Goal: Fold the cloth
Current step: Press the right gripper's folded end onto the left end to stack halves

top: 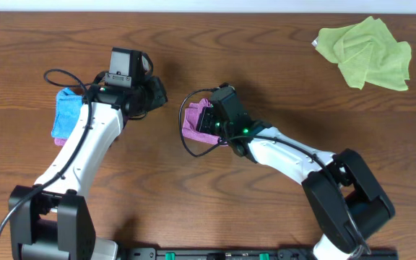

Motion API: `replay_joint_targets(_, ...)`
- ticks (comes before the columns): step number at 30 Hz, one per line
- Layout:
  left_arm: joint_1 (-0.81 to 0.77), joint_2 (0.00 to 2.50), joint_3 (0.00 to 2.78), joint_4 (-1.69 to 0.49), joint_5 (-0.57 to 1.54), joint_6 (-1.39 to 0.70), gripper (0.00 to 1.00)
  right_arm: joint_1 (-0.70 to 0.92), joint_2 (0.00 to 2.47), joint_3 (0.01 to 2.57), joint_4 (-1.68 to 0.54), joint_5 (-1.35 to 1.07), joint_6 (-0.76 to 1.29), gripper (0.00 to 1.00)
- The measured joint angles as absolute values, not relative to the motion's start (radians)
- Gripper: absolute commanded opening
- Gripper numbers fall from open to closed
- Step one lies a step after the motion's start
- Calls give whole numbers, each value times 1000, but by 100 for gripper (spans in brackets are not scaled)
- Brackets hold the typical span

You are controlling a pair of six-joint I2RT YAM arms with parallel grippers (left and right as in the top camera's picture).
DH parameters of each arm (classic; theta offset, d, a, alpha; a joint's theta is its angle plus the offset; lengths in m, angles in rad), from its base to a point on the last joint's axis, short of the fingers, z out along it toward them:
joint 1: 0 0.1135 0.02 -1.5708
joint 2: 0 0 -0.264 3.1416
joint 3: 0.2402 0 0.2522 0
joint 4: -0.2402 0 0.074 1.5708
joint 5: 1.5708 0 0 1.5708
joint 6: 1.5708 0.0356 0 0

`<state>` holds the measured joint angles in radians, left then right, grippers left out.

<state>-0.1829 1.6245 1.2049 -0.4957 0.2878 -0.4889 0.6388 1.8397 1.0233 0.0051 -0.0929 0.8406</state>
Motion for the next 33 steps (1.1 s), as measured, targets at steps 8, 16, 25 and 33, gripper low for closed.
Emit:
replay_joint_targets(8, -183, 1625, 1205, -498, 288, -489, 6, 640, 1840, 1027, 33, -92, 845, 1)
replay_joint_targets(16, -183, 1625, 1205, -498, 288, -489, 6, 641, 1866, 1034, 46, -90, 859, 1)
replay_joint_targets(25, -183, 1625, 1205, -498, 288, -489, 6, 680, 1924, 1078, 39, -94, 865, 18)
replay_joint_targets(33, -183, 1625, 1205, -498, 288, -489, 6, 680, 1924, 1083, 46, -105, 862, 99)
